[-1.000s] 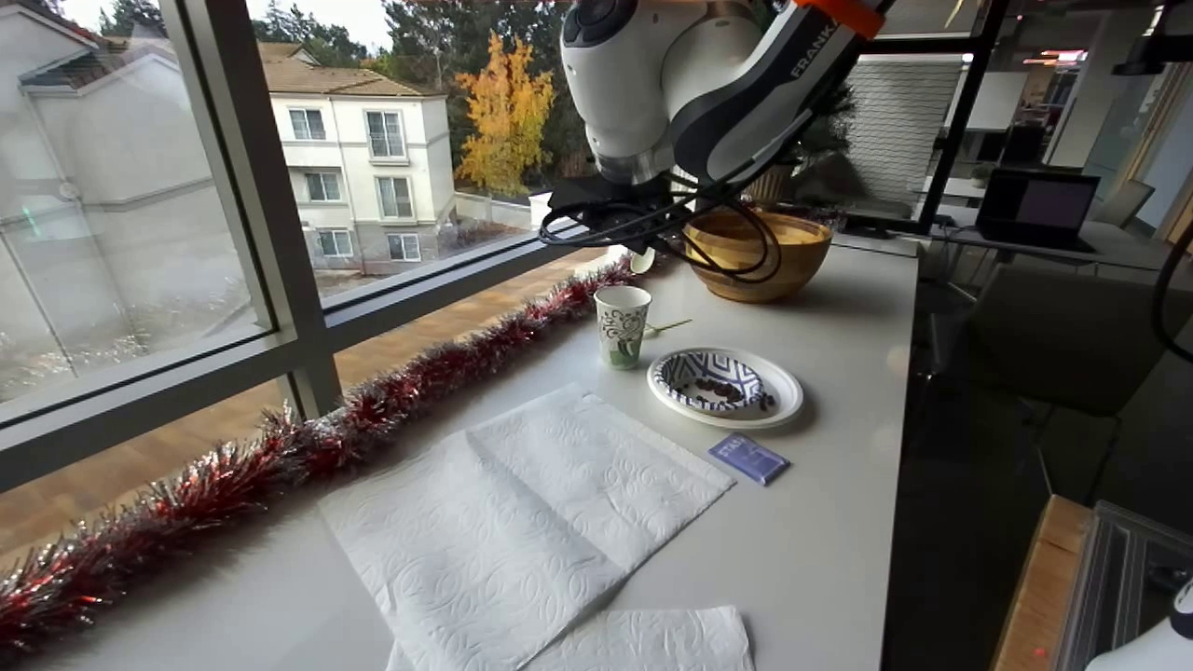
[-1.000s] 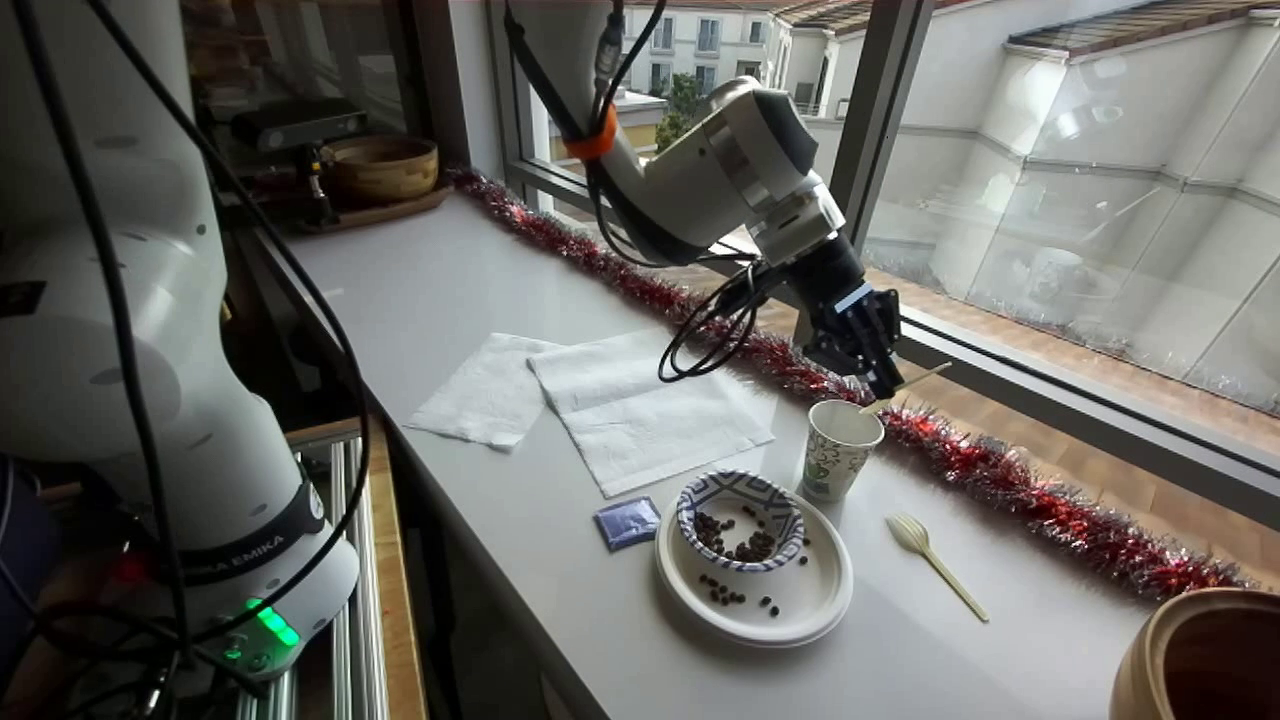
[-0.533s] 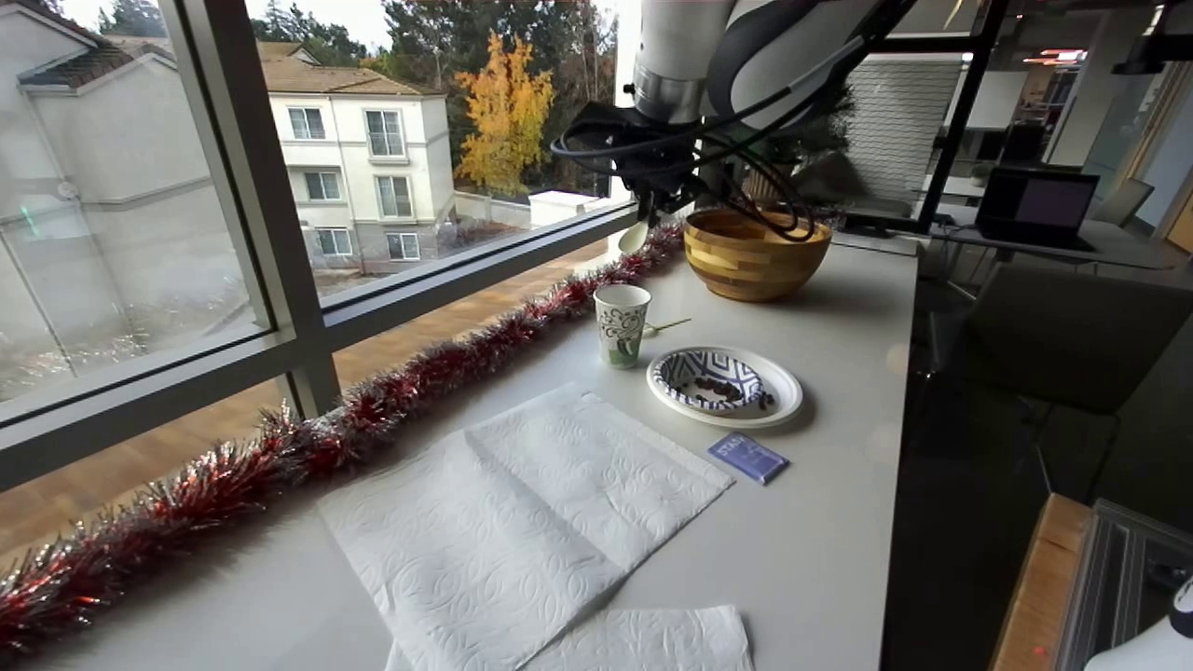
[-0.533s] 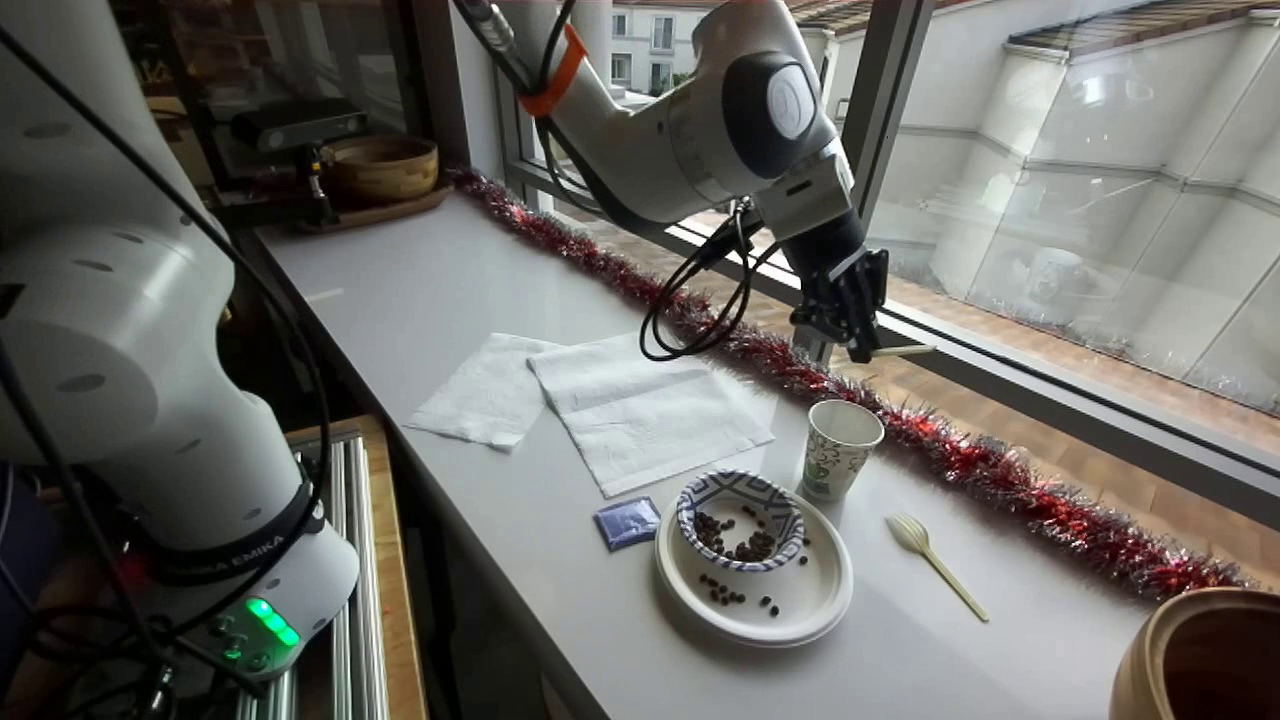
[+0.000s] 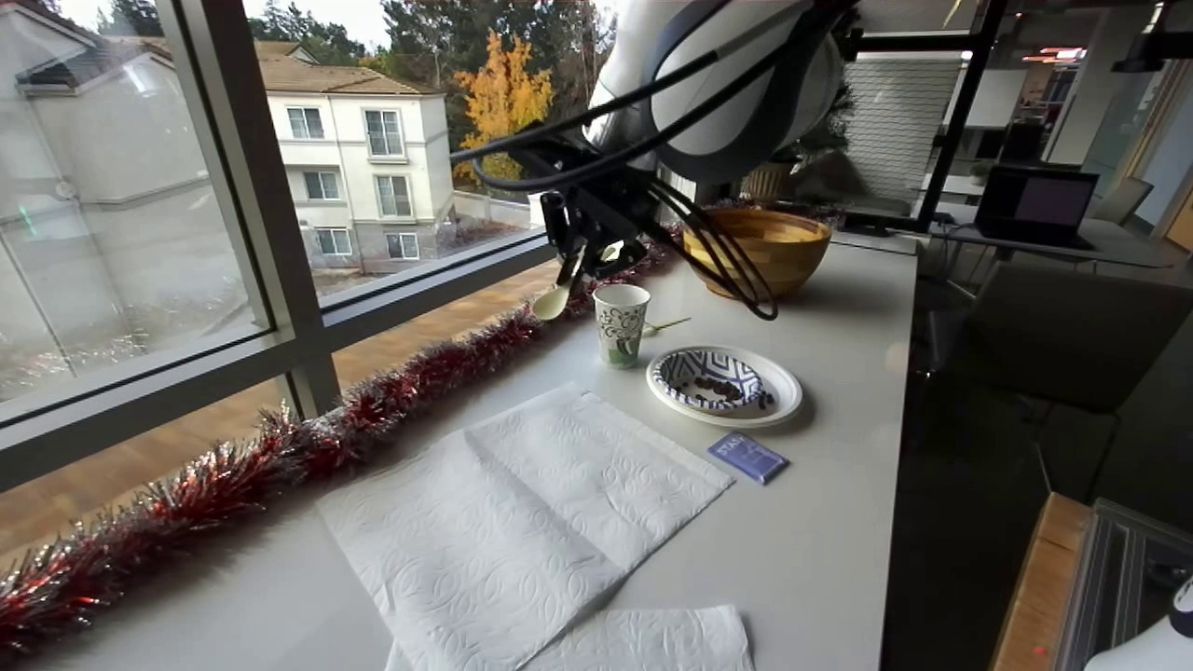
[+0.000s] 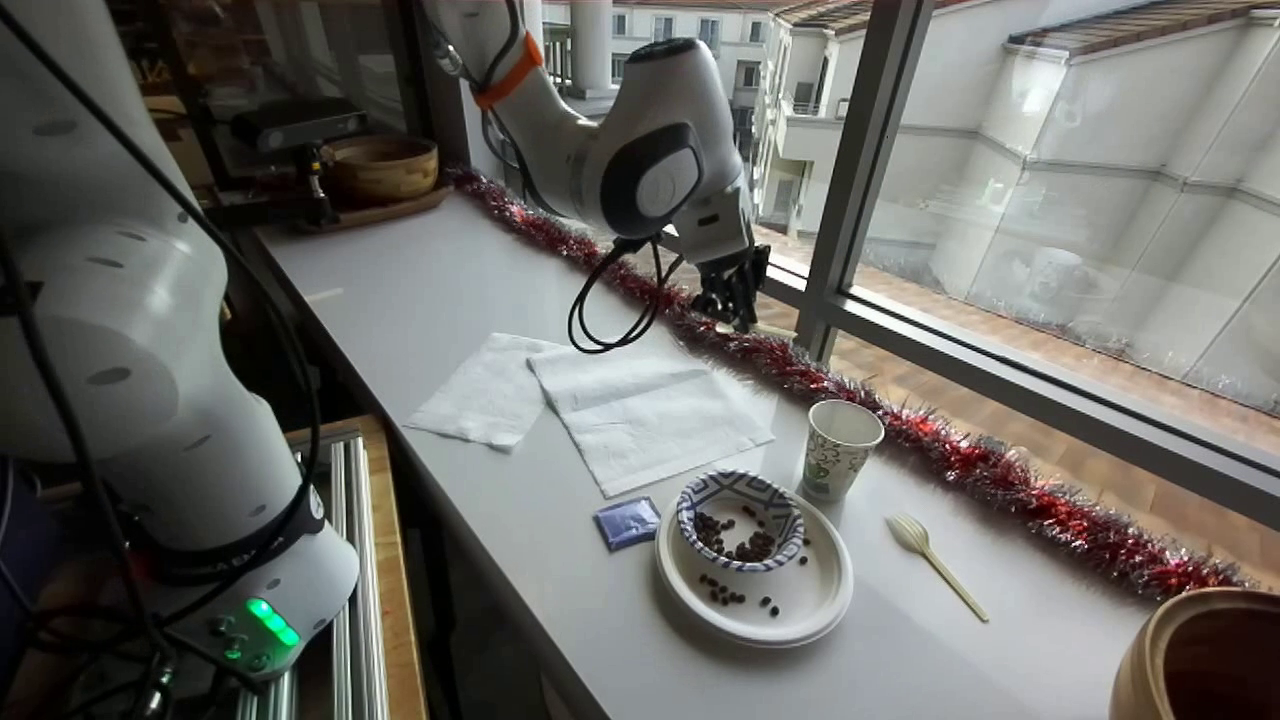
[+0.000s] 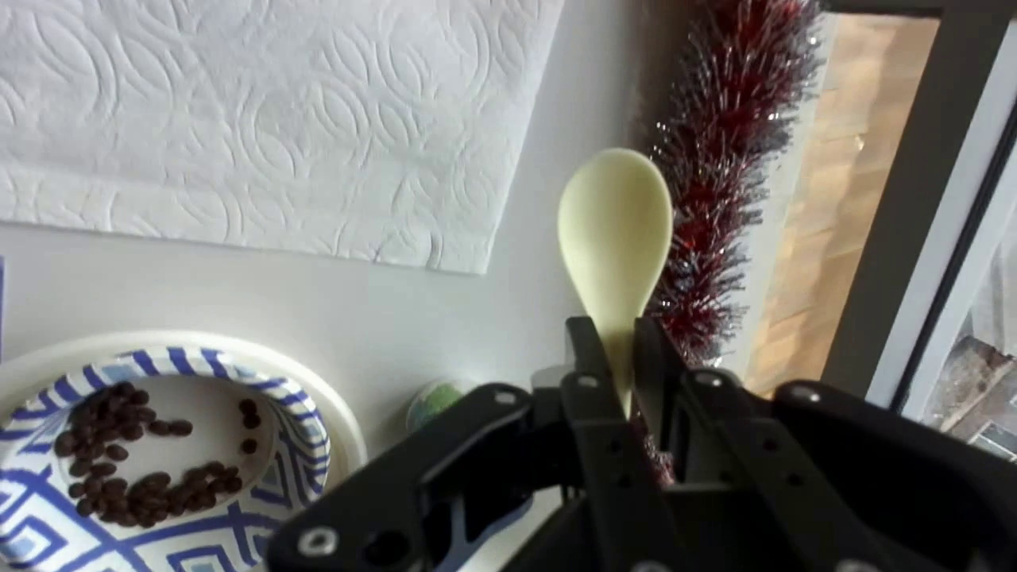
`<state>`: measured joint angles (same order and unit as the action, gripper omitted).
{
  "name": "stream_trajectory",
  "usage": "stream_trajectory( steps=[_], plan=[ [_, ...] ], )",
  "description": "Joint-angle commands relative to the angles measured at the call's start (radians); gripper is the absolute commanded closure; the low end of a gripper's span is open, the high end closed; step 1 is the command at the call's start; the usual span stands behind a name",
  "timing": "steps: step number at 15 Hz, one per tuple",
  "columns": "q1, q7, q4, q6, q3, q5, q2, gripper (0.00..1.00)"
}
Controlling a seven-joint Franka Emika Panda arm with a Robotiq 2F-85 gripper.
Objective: Take a scoop out of the bowl using the spoon and empty it into the cup then place the spoon back
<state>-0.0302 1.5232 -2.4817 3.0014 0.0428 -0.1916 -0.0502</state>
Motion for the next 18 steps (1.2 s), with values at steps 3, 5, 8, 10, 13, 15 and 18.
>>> stream_trajectory(
  steps=[3, 5, 8, 10, 13, 15, 18],
  plan=[
    [0.151, -0.253, 0.124, 0.037, 0.396, 0.43, -0.206, 0.96],
    [0.29, -0.399, 0.206, -0.016, 0.557, 0.591, -0.279, 0.96],
    [0.502, -0.597, 0.266, -0.117, 0.7, 0.762, -0.341, 0.96],
    [0.478, -0.712, 0.294, -0.248, 0.6, 0.875, -0.328, 0.96],
    [0.368, -0.758, 0.285, -0.256, 0.472, 0.935, -0.289, 0.85],
    [0.363, -0.767, 0.292, -0.264, 0.466, 0.943, -0.294, 0.85],
    [0.258, -0.741, 0.288, -0.256, 0.364, 0.942, -0.305, 0.96]
  ],
)
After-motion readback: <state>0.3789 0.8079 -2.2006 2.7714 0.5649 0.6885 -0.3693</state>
